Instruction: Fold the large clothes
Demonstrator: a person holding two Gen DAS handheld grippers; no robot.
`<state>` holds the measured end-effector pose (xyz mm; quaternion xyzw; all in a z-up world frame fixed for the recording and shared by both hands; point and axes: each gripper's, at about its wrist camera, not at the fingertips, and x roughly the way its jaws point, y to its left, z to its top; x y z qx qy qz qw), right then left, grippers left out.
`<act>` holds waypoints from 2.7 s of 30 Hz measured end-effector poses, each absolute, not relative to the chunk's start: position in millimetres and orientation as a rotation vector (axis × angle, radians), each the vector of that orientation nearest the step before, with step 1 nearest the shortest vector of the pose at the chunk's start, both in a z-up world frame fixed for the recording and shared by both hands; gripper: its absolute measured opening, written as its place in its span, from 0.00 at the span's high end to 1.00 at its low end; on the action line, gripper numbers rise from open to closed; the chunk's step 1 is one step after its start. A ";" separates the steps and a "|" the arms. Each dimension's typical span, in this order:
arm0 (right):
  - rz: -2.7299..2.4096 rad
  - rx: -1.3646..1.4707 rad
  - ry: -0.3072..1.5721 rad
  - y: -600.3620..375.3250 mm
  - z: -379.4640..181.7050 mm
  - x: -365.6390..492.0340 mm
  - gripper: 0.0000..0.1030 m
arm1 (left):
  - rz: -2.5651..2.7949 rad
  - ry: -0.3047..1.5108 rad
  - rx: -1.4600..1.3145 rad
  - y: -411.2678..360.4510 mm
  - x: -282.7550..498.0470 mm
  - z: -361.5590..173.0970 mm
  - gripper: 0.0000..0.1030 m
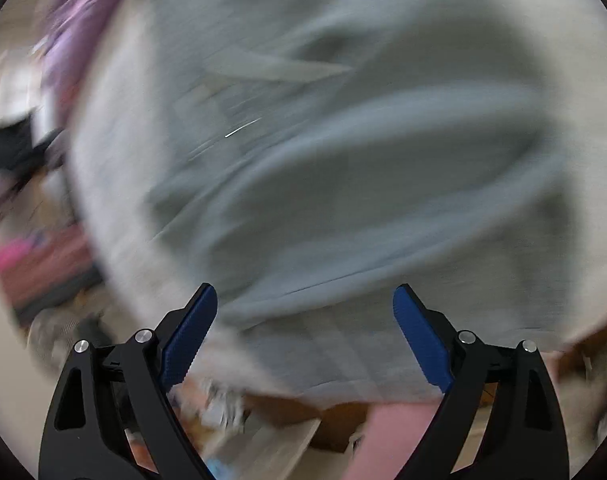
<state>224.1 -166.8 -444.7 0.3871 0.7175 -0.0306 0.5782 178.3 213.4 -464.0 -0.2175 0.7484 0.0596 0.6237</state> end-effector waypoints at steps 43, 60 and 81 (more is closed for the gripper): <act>-0.052 0.707 1.396 -323.7 -439.7 369.3 0.93 | 0.324 1.638 0.187 199.0 211.6 -478.5 0.85; -0.175 0.666 1.787 -283.1 -531.9 196.2 1.00 | 0.188 1.721 0.126 145.0 178.1 -507.6 0.79; -0.067 0.620 1.453 -293.1 -404.7 298.9 0.17 | 0.170 1.532 -0.076 160.4 235.8 -410.9 0.15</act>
